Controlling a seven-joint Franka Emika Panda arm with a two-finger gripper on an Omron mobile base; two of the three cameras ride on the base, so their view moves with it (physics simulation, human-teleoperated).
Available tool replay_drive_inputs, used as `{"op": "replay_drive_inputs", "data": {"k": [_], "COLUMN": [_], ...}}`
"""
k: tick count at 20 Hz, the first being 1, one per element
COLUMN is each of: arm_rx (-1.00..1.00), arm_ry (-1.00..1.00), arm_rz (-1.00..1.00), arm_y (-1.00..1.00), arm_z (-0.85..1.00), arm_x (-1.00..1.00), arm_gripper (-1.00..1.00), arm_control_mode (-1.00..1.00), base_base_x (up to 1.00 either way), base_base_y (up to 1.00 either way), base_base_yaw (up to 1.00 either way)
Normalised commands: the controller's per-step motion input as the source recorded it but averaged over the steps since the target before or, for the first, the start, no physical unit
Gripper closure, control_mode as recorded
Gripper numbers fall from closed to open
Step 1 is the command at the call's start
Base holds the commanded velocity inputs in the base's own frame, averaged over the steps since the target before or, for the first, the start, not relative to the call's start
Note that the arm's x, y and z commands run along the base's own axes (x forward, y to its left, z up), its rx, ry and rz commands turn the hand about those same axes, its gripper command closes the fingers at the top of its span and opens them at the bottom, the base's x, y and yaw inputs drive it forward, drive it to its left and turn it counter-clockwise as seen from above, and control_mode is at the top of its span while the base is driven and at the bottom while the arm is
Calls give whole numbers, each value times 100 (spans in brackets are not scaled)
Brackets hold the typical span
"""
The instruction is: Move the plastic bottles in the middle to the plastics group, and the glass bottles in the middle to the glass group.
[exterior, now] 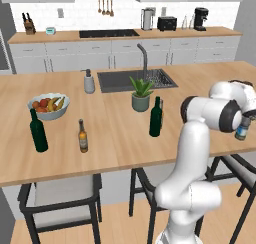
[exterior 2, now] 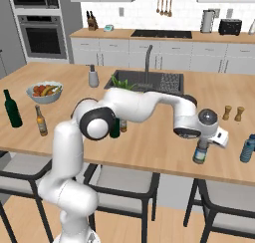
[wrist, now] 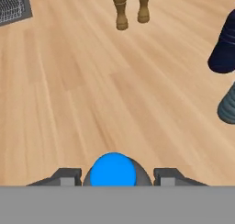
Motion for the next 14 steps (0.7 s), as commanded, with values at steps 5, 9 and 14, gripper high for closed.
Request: {"op": "replay_drive_inputs", "data": {"k": [5, 9, 14], "arm_rx": [0, 0, 0], "arm_ry": [0, 0, 0], "arm_rz": [-16, -17, -17], "arm_y": [-59, -54, -47], "arm_z": [0, 0, -1], "arm_x": [0, 2, 3], "arm_gripper": [100, 100, 100], "arm_control_mode": [-100, -100, -100], "base_base_x": [0, 0, 0], "base_base_y": [0, 0, 0], "base_base_yaw": [0, 0, 0]}}
